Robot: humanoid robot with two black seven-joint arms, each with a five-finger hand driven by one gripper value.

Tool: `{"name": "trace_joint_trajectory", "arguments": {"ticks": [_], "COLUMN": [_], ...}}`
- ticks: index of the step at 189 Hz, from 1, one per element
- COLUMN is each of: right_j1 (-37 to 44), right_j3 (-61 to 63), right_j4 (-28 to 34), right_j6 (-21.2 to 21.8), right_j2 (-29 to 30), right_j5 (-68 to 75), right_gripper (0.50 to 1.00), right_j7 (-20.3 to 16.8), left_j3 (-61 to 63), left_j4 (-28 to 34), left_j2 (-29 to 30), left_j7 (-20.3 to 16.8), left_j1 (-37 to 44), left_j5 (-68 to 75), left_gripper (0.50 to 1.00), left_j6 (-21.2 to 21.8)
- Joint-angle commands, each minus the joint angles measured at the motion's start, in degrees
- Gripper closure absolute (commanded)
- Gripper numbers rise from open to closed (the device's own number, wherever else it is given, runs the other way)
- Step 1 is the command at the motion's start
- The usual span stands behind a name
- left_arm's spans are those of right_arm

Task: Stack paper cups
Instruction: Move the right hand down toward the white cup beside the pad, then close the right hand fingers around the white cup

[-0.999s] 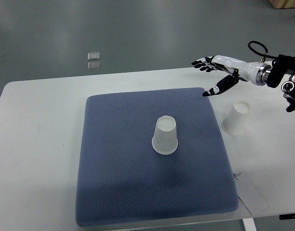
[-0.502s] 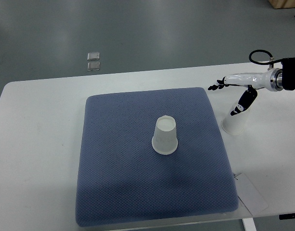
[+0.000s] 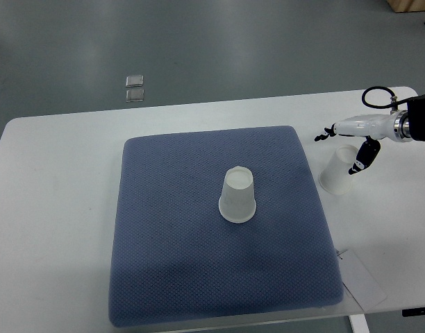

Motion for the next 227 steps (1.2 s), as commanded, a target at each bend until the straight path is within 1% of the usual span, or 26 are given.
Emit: {"name": "trace_joint_trajectory", "arguments": {"ticks": [1, 49, 77, 131, 160, 168, 173, 180, 181, 186, 187, 197, 198, 201, 202, 203, 204, 206, 207, 208, 209, 210, 212, 213, 217, 227], "right_j1": [-0.1, -0.1, -0.98, -1.06, -1.42, -1.42, -1.42, -1.42, -1.42, -1.42, -1.42, -1.42, -1.42, -1.42, -1.42, -1.42, -1.42, -1.42, -1.42, -1.42, -1.42, -1.42, -1.42, -1.33, -1.33, -0.98], "right_j3": [-0.85, -2.17, -2.34, -2.43, -2.52, -2.52, -2.7, -2.87, -2.96, -3.05, -3.05, -3.05, -2.96, -2.96, -2.96, -2.96, -2.96, -2.96, -2.96, -2.96, -2.96, -2.96, -2.96, -2.96, -2.96, -2.87], "right_j4": [-1.42, -4.67, -5.55, -5.64, -5.64, -5.64, -5.64, -5.64, -5.64, -5.64, -5.64, -5.64, -5.64, -5.64, -5.64, -5.64, -5.64, -5.64, -5.64, -5.64, -5.64, -5.64, -5.64, -5.64, -5.64, -5.64], "right_j6": [-0.15, -0.24, -3.66, -4.02, -3.93, -3.84, -3.84, -3.75, -3.75, -3.75, -3.75, -3.75, -3.75, -3.84, -3.84, -3.84, -3.84, -3.84, -3.93, -3.93, -3.93, -3.93, -3.93, -3.93, -3.93, -4.02], "right_j2": [0.25, 0.77, 1.65, 2.53, 2.53, 2.53, 2.53, 2.53, 2.53, 2.53, 2.53, 2.53, 2.53, 2.53, 2.53, 2.53, 2.53, 2.53, 2.53, 2.53, 2.53, 2.53, 2.53, 2.53, 2.44, 2.18], "right_j5": [-0.47, -0.47, -0.47, -0.47, -0.39, -0.39, -0.47, -0.47, -0.47, -0.47, -0.47, -0.47, -0.47, -0.47, -0.47, -0.47, -0.47, -0.47, -0.47, -0.47, -0.47, -0.47, -0.47, -0.47, -0.47, -0.39], "right_gripper": [0.585, 0.587, 0.589, 0.611, 0.701, 0.715, 0.742, 0.765, 0.777, 0.799, 0.811, 0.812, 0.88, 0.895, 0.912, 0.912, 0.926, 0.926, 0.938, 0.938, 0.952, 0.953, 0.965, 0.979, 1.0, 1.0], "right_j7": [0.0, 0.35, 0.44, 0.79, 0.88, 0.96, 0.96, 0.96, 1.05, 1.14, 1.14, 1.14, 1.23, 1.23, 1.23, 1.23, 1.14, 1.14, 1.14, 1.14, 1.14, 1.14, 1.14, 1.14, 1.23, 1.32], "left_j3": [0.0, 0.0, 0.0, 0.0, 0.0, 0.0, 0.0, 0.0, 0.0, 0.0, 0.0, 0.0, 0.0, 0.0, 0.0, 0.0, 0.0, 0.0, 0.0, 0.0, 0.0, 0.0, 0.0, 0.0, 0.0, 0.0], "left_j4": [0.0, 0.0, 0.0, 0.0, 0.0, 0.0, 0.0, 0.0, 0.0, 0.0, 0.0, 0.0, 0.0, 0.0, 0.0, 0.0, 0.0, 0.0, 0.0, 0.0, 0.0, 0.0, 0.0, 0.0, 0.0, 0.0], "left_j2": [0.0, 0.0, 0.0, 0.0, 0.0, 0.0, 0.0, 0.0, 0.0, 0.0, 0.0, 0.0, 0.0, 0.0, 0.0, 0.0, 0.0, 0.0, 0.0, 0.0, 0.0, 0.0, 0.0, 0.0, 0.0, 0.0], "left_j7": [0.0, 0.0, 0.0, 0.0, 0.0, 0.0, 0.0, 0.0, 0.0, 0.0, 0.0, 0.0, 0.0, 0.0, 0.0, 0.0, 0.0, 0.0, 0.0, 0.0, 0.0, 0.0, 0.0, 0.0, 0.0, 0.0], "left_j1": [0.0, 0.0, 0.0, 0.0, 0.0, 0.0, 0.0, 0.0, 0.0, 0.0, 0.0, 0.0, 0.0, 0.0, 0.0, 0.0, 0.0, 0.0, 0.0, 0.0, 0.0, 0.0, 0.0, 0.0, 0.0, 0.0], "left_j5": [0.0, 0.0, 0.0, 0.0, 0.0, 0.0, 0.0, 0.0, 0.0, 0.0, 0.0, 0.0, 0.0, 0.0, 0.0, 0.0, 0.0, 0.0, 0.0, 0.0, 0.0, 0.0, 0.0, 0.0, 0.0, 0.0], "left_gripper": [0.5, 0.5, 0.5, 0.5, 0.5, 0.5, 0.5, 0.5, 0.5, 0.5, 0.5, 0.5, 0.5, 0.5, 0.5, 0.5, 0.5, 0.5, 0.5, 0.5, 0.5, 0.5, 0.5, 0.5, 0.5, 0.5], "left_j6": [0.0, 0.0, 0.0, 0.0, 0.0, 0.0, 0.0, 0.0, 0.0, 0.0, 0.0, 0.0, 0.0, 0.0, 0.0, 0.0, 0.0, 0.0, 0.0, 0.0, 0.0, 0.0, 0.0, 0.0, 0.0, 0.0]}}
